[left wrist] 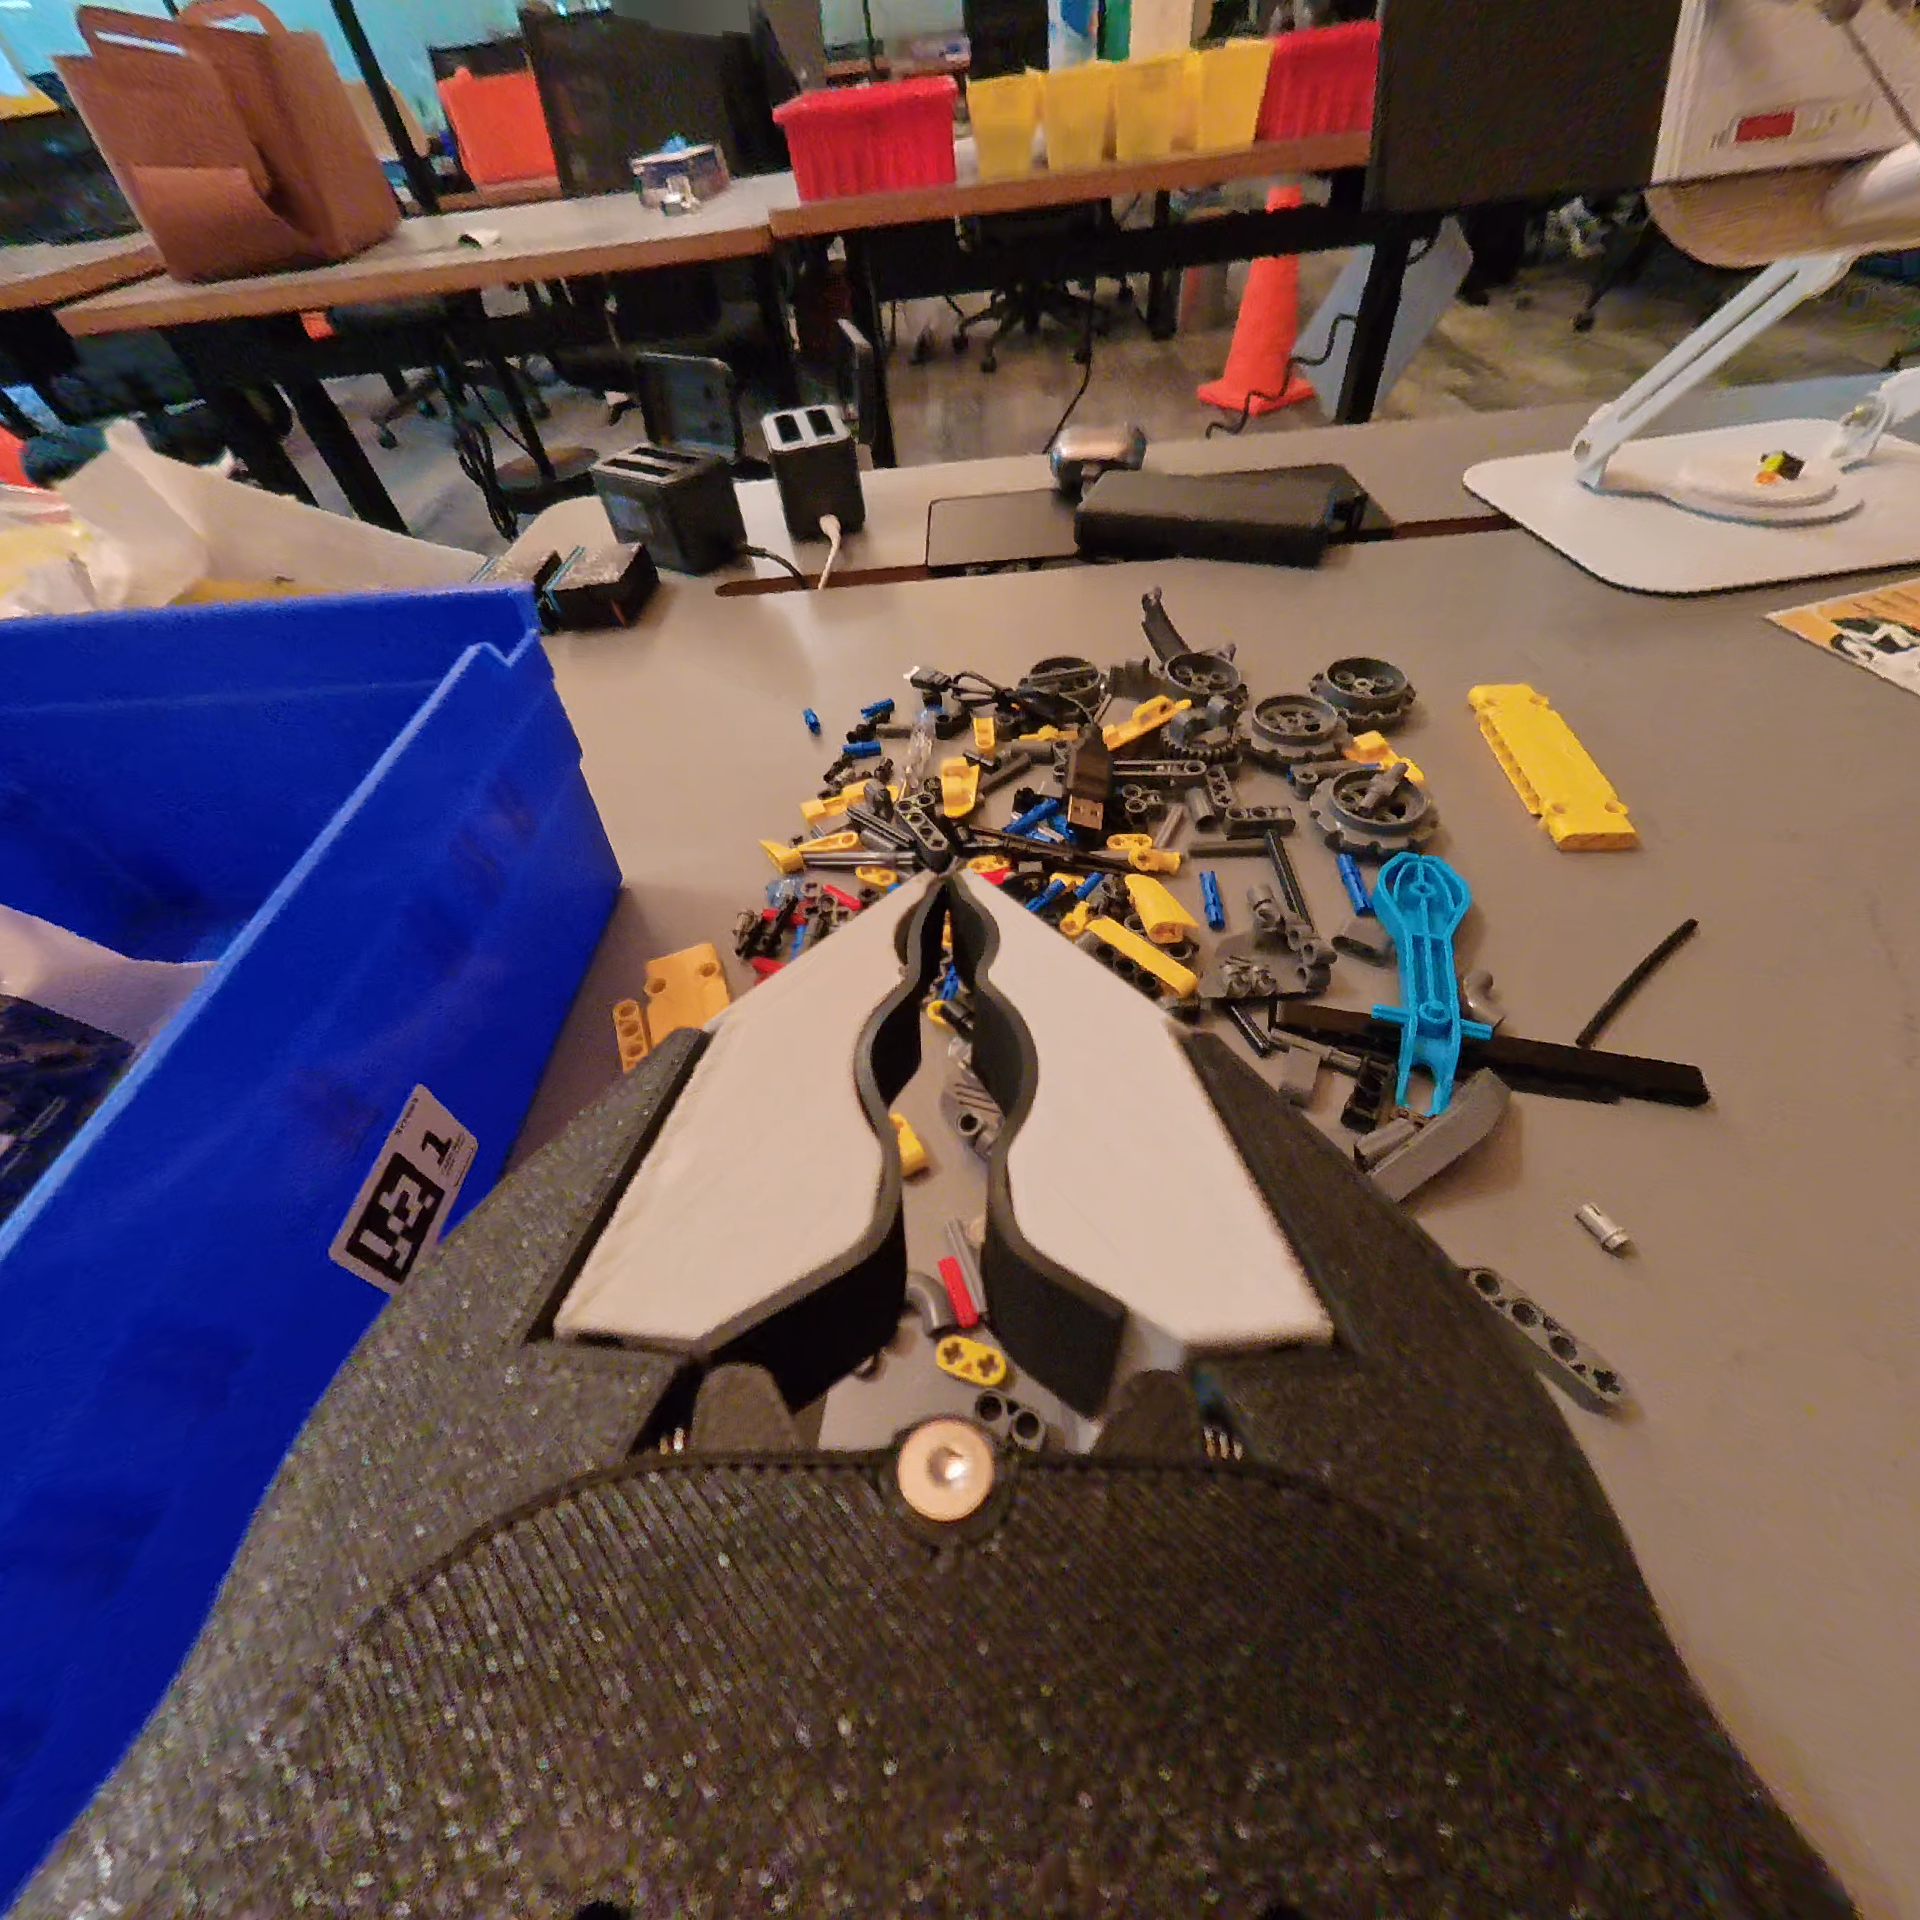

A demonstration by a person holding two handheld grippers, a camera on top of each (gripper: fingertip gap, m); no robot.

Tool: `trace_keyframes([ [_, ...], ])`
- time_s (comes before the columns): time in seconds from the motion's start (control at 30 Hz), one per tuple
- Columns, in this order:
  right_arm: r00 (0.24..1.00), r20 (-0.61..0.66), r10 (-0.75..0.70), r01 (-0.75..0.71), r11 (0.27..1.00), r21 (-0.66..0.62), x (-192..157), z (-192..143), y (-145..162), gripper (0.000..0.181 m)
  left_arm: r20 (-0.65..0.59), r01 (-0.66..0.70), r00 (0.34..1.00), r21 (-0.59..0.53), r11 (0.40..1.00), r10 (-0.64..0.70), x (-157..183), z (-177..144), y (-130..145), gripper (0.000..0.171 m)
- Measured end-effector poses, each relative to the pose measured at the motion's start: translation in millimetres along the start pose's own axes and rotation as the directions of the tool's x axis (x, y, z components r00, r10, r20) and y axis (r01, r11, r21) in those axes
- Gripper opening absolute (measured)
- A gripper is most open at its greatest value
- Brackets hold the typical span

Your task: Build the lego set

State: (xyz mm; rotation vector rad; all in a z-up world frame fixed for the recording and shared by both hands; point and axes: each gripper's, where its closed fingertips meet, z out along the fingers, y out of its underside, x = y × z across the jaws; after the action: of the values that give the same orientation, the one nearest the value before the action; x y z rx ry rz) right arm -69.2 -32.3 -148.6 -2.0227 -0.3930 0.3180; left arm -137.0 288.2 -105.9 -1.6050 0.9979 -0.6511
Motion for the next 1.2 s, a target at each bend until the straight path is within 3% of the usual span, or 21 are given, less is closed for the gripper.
trace_keyframes([
  [0.2, 1.000, -0.013, -0.027, 0.027, 0.998, 0.054, -3, -7, -6, 0.039, -0.008, 0.101, 0.995, 0.032, 0.994, -0.101, -15, -5, 0, 0.000],
  [0.37, 0.999, 0.007, 0.050, -0.051, 0.989, 0.139, 4, -18, -15, 0.038, -0.043, 0.153, 0.988, 0.044, 0.987, -0.151, -19, -8, 0, 0.002],
  [0.53, 0.997, -0.015, 0.071, -0.068, 0.985, 0.157, 11, -24, -16, 0.039, -0.003, 0.047, 0.999, -0.020, 0.999, -0.047, -26, -12, 7, 0.017],
  [0.67, 0.997, -0.039, 0.062, -0.055, 0.987, 0.154, 13, -24, -15, 0.039, 0.013, -0.053, 0.998, -0.100, 0.994, 0.055, -38, -19, 26, 0.017],
  [0.93, 0.997, -0.047, 0.058, -0.052, 0.991, 0.120, 14, -19, -11, 0.039, -0.101, 0.050, 0.993, -0.101, 0.994, -0.060, -32, -15, 35, 0.017],
  [1.2, 0.997, -0.044, 0.066, -0.060, 0.990, 0.126, 14, -20, -12, 0.039, -0.097, 0.018, 0.995, -0.143, 0.990, -0.032, -28, -10, 41, 0.019],
])
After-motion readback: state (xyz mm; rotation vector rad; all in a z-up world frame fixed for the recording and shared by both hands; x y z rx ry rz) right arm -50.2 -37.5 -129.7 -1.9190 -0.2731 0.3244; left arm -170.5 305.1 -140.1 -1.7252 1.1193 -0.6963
